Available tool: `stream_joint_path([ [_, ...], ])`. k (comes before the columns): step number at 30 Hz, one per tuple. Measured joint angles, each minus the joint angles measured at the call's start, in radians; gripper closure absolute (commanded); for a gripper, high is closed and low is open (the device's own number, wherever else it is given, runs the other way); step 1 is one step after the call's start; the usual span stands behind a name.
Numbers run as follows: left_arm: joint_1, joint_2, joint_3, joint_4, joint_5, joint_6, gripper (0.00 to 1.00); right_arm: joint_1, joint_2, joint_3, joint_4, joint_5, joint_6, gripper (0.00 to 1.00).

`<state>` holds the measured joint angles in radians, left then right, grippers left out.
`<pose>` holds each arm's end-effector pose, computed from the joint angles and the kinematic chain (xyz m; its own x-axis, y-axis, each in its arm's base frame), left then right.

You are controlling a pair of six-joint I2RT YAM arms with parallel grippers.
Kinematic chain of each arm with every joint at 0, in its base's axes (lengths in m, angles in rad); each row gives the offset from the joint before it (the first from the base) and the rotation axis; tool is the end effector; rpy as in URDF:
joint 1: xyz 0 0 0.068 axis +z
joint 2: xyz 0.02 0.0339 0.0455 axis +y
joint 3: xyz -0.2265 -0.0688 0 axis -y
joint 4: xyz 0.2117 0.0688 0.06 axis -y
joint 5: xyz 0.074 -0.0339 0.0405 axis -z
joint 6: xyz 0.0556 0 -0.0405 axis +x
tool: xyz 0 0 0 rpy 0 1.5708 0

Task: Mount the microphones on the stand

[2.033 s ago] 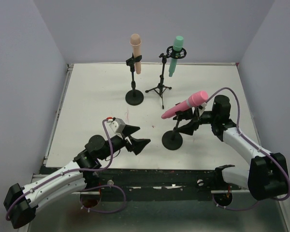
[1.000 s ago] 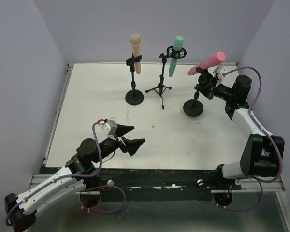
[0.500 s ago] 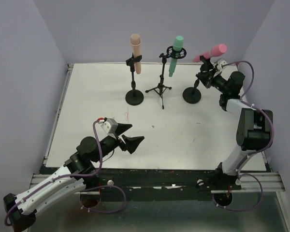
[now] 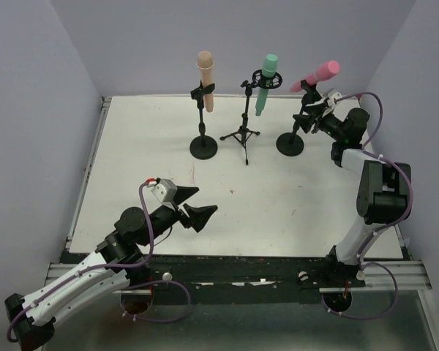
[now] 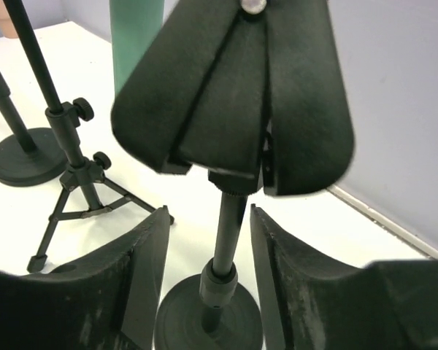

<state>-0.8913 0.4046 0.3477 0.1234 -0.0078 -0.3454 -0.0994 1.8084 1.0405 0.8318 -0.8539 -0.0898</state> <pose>0.0983 -0.1210 0.2591 -0.2224 -0.2634 -0.9387 0.7415 0.5795 -0.3383 0.3799 0.0042 0.2368 0.1246 -0.0716 -0.9896 -0.6749 0.7250 -0.1374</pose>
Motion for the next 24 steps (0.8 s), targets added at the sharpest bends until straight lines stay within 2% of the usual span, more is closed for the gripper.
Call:
stream_joint_path([
  [3,0.000,-0.022,0.000,-0.002,0.000,-0.001,0.02,0.000,-0.003,-0.001,-0.008,0.000,0.002,0.24],
  [7,0.000,-0.048,0.000,-0.024,-0.001,-0.001,0.02,0.000,-0.032,-0.024,-0.024,0.004,0.000,0.11],
  [13,0.000,-0.071,0.034,-0.097,-0.030,0.012,0.02,-0.010,-0.122,-0.076,-0.065,0.027,0.000,0.06],
  [18,0.032,-0.048,0.119,-0.160,-0.052,0.029,0.02,-0.040,-0.201,-0.131,-0.117,0.048,0.007,0.04],
  [24,0.249,0.055,0.235,-0.211,0.008,0.027,0.02,-0.092,-0.347,-0.225,-0.244,0.064,0.003,0.00],
])
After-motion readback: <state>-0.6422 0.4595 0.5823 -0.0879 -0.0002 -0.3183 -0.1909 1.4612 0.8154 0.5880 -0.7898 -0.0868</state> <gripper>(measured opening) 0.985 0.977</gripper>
